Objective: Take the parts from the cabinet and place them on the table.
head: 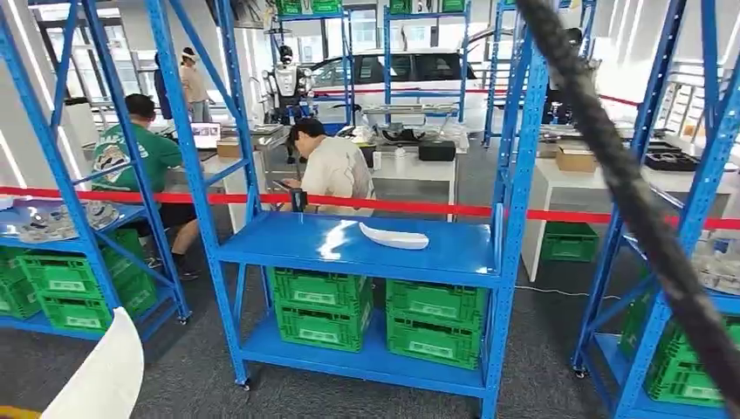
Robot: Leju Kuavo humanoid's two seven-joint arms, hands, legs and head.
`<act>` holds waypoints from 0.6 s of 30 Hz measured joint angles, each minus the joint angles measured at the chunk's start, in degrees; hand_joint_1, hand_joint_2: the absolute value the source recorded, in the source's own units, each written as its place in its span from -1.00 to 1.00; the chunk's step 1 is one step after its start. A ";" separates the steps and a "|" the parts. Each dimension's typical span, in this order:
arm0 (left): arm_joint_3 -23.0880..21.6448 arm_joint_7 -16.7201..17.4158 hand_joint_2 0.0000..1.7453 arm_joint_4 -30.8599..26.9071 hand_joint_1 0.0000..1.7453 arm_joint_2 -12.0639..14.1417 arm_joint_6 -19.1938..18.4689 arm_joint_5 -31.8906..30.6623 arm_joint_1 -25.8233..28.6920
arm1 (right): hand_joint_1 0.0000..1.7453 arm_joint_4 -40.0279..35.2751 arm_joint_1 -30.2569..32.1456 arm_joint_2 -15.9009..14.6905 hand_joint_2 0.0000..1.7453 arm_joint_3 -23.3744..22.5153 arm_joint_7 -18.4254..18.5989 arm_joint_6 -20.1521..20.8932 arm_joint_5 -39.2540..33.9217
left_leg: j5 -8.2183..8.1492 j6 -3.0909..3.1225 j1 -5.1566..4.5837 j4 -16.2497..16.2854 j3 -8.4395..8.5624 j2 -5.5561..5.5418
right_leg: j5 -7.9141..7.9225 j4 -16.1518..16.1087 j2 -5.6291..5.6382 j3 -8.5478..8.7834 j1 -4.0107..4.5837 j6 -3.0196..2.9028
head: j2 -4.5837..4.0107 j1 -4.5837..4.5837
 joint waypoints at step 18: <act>0.02 0.79 1.00 0.24 1.00 0.37 0.68 0.02 -0.28 | -1.00 0.00 -0.19 0.00 -1.00 0.02 -0.52 0.00 0.26 | 5.37 3.72 -0.97 -15.84 9.19 -3.75 | -2.17 9.70 4.13 -4.56 -0.10 2.47 | 0.00 0.13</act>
